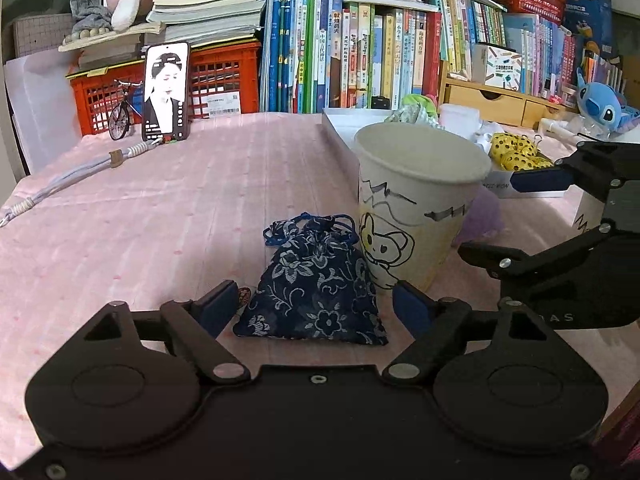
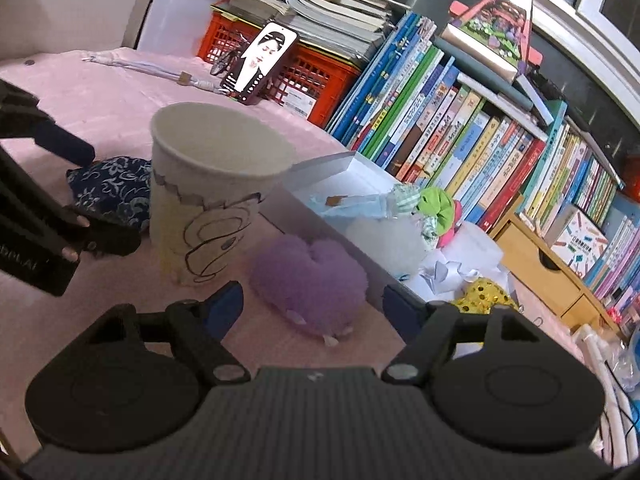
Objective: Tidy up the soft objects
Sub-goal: 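Grasp the navy floral pouch with the left gripper while the right gripper grasps the purple plush heart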
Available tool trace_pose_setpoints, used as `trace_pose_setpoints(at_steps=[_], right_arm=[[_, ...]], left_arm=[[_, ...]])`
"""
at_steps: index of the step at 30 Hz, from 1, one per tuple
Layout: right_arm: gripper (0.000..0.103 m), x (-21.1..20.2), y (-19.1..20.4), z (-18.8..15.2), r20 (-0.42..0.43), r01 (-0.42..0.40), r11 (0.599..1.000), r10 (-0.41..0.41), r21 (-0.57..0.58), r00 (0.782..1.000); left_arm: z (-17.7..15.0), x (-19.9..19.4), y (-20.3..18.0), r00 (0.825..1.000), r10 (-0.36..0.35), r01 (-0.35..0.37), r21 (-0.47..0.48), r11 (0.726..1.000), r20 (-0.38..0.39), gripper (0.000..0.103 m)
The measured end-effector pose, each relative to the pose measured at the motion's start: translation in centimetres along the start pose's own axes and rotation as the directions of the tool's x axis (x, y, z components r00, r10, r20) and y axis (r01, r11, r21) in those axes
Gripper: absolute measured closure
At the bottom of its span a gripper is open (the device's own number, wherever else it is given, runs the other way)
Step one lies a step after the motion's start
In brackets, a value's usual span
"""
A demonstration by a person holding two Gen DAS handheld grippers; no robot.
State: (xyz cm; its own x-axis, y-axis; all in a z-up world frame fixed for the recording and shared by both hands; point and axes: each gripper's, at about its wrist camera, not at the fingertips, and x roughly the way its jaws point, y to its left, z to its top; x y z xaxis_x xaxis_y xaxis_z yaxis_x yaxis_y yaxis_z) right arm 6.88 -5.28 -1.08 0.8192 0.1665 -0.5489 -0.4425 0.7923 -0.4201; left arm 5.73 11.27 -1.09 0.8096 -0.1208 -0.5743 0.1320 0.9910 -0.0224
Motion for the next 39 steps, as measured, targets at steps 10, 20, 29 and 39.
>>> trace_pose_setpoints(at_steps=[10,20,29,39], right_arm=[[0.018,1.4,-0.2,0.3,-0.024,-0.016,1.000,0.016,0.027,1.000],[0.018,2.5,-0.3,0.6,-0.035,-0.022,0.999,0.023,0.045,0.999],[0.018,2.8,-0.3,0.9,-0.036,-0.024,0.999,0.026,0.047,0.999],[0.018,3.7,-0.4,1.3,-0.038,-0.017,0.998,0.019,0.058,0.999]], left_arm=[[0.0,0.3,0.4,1.000,0.000,0.000,-0.013,1.000,-0.008,0.031],[-0.1,0.1,0.5,1.000,-0.005,0.005,-0.012,1.000,-0.003,0.038],[-0.4,-0.1,0.8,1.000,-0.013,0.013,-0.011,1.000,0.004,0.040],[-0.5,-0.3,0.9,1.000,-0.016,0.016,-0.014,1.000,0.009,0.042]])
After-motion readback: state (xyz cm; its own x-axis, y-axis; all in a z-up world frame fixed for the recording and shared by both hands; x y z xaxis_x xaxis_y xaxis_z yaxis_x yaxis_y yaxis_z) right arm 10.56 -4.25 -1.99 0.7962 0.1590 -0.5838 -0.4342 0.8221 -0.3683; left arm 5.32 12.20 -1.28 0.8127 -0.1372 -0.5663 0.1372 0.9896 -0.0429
